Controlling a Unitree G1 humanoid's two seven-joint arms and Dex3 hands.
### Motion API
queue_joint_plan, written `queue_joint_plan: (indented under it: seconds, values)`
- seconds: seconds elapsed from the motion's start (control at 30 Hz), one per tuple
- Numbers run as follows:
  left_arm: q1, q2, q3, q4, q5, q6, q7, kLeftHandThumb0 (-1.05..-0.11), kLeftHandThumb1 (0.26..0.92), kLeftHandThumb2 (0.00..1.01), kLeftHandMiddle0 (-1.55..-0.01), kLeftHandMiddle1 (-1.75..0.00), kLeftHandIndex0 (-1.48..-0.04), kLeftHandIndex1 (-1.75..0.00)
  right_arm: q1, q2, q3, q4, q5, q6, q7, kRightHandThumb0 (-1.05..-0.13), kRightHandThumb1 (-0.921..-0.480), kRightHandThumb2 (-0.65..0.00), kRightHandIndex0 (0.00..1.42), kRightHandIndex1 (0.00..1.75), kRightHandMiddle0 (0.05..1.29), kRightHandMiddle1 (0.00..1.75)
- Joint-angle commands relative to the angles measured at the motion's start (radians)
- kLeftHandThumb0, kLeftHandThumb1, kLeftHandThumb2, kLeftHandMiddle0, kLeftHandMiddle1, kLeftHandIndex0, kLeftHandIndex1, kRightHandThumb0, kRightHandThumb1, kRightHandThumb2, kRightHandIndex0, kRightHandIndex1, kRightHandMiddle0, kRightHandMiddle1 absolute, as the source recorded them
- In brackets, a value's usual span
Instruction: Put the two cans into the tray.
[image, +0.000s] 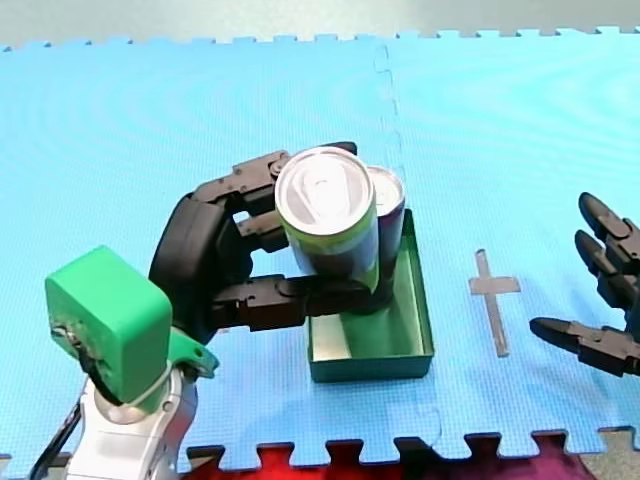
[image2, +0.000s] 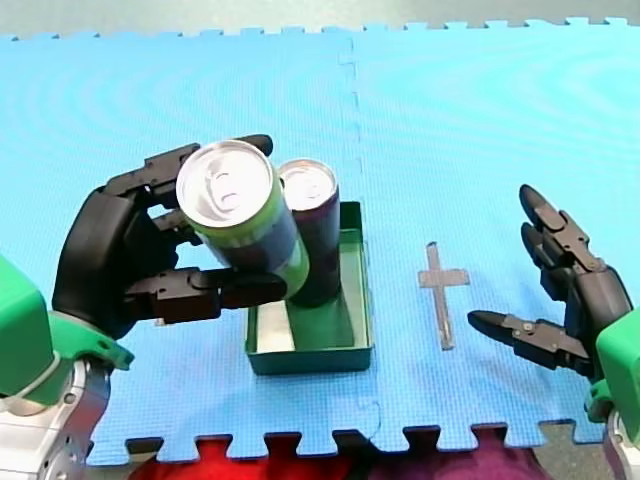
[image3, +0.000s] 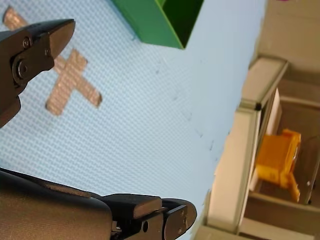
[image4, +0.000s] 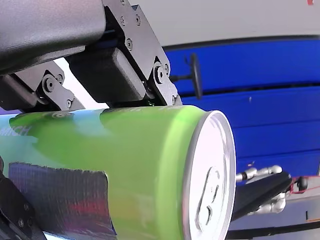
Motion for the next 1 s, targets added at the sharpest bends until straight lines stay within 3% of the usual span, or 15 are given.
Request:
queue_joint_plan:
  seconds: [0.0,0.47,0.73,0.97]
  values:
    - [0.000,0.003,0.002,-0.011,-0.002,0.003,0.003,-0.422,0.714,0.00,-1.43,-0.01,-1.27,0.00,0.004,-0.005,-0.001,-0.008,0.000,0.004,-0.002,-0.761,-0.678,-0.001,0.21,0.00,0.24,0.00]
    - [-0.003,0.007,0.019,-0.018,-0.043,0.052,-0.017,-0.416,0.713,0.00,-1.43,0.00,-1.27,0.00,0.015,-0.004,0.000,-0.035,-0.002,0.011,-0.010,-0.764,-0.681,-0.001,0.21,0.00,0.24,0.00]
    - [-0.009,0.009,0.021,0.006,-0.017,0.053,-0.001,-0.416,0.709,0.00,-1.43,0.00,-1.27,0.00,0.028,-0.005,0.004,-0.071,-0.005,0.027,-0.016,-0.759,-0.680,0.000,0.21,0.00,0.24,0.00]
    - [-0.026,0.010,0.026,0.064,0.001,0.030,0.003,-0.412,0.705,0.00,-1.43,0.00,-1.27,0.00,0.036,-0.005,0.006,-0.088,-0.006,0.032,-0.020,-0.756,-0.681,0.000,0.21,0.00,0.24,0.00]
